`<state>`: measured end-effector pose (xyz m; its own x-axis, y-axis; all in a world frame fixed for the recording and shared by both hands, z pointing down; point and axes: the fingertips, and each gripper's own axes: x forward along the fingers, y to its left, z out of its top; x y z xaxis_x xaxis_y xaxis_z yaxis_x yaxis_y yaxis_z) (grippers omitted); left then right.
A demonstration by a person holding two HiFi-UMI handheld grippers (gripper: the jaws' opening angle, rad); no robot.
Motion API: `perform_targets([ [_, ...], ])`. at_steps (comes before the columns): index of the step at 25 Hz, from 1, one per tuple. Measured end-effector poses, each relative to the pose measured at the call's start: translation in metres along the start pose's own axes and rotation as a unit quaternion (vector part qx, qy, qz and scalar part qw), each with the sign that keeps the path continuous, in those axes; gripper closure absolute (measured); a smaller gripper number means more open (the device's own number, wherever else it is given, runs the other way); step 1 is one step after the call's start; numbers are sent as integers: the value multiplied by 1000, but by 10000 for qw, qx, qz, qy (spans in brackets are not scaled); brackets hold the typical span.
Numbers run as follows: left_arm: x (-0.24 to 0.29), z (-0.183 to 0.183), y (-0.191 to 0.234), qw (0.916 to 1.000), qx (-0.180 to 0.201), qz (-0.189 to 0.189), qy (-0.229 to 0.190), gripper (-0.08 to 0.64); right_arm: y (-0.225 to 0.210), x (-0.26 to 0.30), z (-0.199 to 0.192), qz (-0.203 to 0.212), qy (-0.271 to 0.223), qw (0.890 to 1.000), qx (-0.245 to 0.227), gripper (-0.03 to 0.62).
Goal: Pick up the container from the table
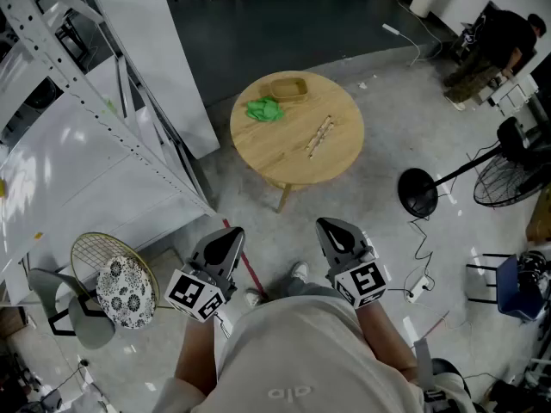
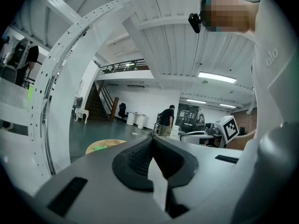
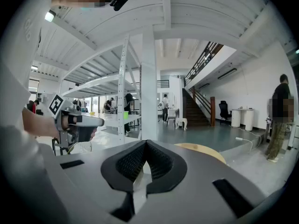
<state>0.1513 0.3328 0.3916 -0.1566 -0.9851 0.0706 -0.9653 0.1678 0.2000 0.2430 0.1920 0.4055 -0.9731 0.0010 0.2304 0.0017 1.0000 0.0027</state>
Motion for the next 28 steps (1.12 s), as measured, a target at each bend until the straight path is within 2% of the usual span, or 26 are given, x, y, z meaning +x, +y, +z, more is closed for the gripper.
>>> perform_targets([
  [5, 54, -2, -16, 9992, 348, 73, 189, 545, -50, -9, 1, -31, -122, 9999, 70, 569],
  [12, 129, 2, -20, 9989, 346, 102, 302, 545, -126, -11, -4, -159, -249, 9995, 144, 569],
  [17, 167, 1, -22, 9983, 368, -14, 449, 545, -175, -17, -10, -465, -273, 9977, 414, 569],
  [23, 213, -8, 10, 9982, 77, -304, 512, 545, -215, 6, -19, -946, -240, 9927, 708, 569],
  [28, 262, 8, 66, 9957, -7, -690, 614, 543, -239, 61, -7, -1230, -132, 9887, 847, 568],
])
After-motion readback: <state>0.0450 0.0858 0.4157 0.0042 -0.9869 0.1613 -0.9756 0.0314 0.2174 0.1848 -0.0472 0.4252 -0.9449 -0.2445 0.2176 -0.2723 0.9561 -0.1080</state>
